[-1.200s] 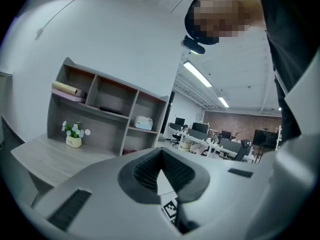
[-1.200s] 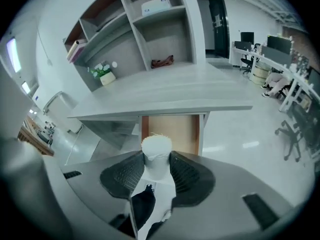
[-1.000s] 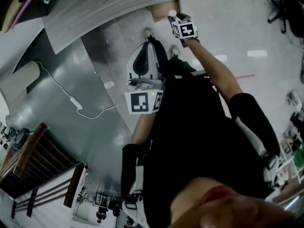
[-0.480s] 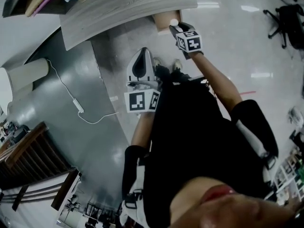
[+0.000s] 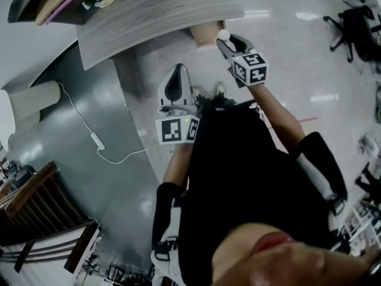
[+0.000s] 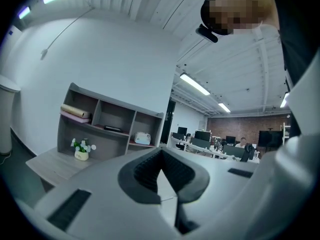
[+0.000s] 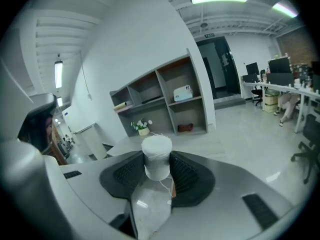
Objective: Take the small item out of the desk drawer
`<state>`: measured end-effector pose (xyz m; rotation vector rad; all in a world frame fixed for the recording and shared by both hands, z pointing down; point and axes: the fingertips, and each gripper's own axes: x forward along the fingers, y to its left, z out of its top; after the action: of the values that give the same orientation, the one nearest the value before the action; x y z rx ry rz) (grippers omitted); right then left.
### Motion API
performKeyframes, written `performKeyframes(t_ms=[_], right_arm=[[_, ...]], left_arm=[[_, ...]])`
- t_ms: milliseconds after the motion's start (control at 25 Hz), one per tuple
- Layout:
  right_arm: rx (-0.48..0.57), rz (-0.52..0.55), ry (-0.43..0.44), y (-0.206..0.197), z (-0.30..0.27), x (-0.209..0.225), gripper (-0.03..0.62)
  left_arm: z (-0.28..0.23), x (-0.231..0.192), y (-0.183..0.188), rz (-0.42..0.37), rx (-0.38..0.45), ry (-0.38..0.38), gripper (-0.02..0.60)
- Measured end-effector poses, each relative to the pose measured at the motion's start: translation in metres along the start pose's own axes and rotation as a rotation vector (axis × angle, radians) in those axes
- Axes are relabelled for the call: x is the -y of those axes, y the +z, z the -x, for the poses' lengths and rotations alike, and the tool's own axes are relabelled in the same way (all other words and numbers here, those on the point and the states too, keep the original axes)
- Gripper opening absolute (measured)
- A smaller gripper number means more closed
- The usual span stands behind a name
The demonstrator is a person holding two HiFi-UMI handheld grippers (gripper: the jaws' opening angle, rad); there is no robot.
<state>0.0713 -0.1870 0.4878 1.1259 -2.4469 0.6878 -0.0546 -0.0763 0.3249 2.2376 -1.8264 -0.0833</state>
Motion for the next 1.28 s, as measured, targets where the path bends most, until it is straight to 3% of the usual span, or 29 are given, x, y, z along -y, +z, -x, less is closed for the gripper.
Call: performKeyframes(t_ms=[360, 680, 1280], right_arm=[[0.134, 0.032, 0.016, 0.046, 0.059, -0.047, 0.158], [0.215, 0.062, 0.031, 0.063, 0.104, -0.085, 0.158], [0.21, 0.09, 0.028, 0.051, 0.115, -0.101, 0.156]], left_arm=[[0.006, -0.007, 0.003, 0.016, -0.006, -0.036, -0.009], [0.013, -0.018, 0.001, 0.022, -0.009, -0.038, -0.009], [0.014, -0.021, 0.001, 0.01, -0.008, -0.075, -0.009]])
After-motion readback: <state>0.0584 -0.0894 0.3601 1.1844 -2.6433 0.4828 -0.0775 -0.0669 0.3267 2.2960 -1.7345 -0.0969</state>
